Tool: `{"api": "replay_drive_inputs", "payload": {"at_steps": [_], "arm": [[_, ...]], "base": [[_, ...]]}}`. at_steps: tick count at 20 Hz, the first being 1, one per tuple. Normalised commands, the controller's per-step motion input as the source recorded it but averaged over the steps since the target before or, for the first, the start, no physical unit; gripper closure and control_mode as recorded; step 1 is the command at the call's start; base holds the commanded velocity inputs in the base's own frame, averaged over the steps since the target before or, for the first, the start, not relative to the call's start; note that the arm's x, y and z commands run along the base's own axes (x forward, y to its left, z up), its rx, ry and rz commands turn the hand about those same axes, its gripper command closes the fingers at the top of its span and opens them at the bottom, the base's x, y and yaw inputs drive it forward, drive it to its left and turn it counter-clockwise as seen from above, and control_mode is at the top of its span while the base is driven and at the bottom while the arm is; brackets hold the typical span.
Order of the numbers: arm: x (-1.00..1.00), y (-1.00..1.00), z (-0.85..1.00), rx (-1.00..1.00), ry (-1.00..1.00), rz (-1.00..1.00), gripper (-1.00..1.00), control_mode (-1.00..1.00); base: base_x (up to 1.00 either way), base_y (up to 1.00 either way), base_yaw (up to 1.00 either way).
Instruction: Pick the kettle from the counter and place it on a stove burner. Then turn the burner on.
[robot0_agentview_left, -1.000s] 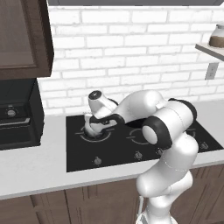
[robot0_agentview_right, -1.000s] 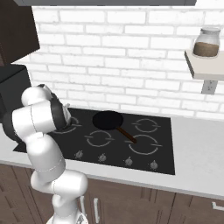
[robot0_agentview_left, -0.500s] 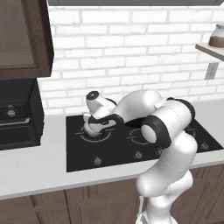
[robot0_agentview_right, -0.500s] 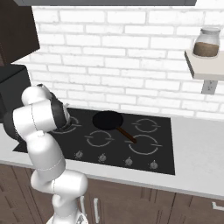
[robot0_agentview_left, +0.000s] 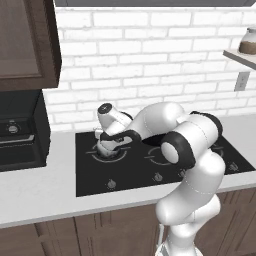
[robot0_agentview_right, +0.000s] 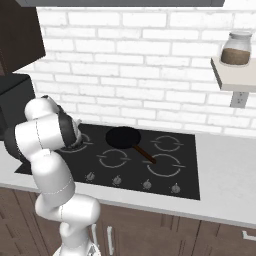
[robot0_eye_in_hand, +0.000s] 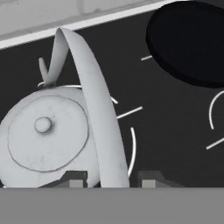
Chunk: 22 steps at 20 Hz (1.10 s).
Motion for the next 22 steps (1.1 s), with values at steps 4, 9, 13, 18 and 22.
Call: {"api": "replay_drive_inputs", "payload": {"at_steps": [4, 9, 13, 18, 22], "arm": [[0.00, 0.00, 0.00, 0.00, 0.00, 0.00, -1.00, -1.00], [0.00, 0.00, 0.00, 0.00, 0.01, 0.00, -1.00, -1.00], [0.00, 0.00, 0.39, -0.02, 0.00, 0.00, -1.00, -1.00], [-0.13, 0.00, 0.76, 0.00, 0.00, 0.00, -1.00, -1.00], [-0.28, 0.00, 0.66, 0.00, 0.00, 0.00, -1.00, -1.00]], "base": [[0.00, 0.00, 0.00], [0.00, 0.00, 0.00], [0.00, 0.00, 0.00], [0.00, 0.00, 0.00], [0.00, 0.00, 0.00]]}}
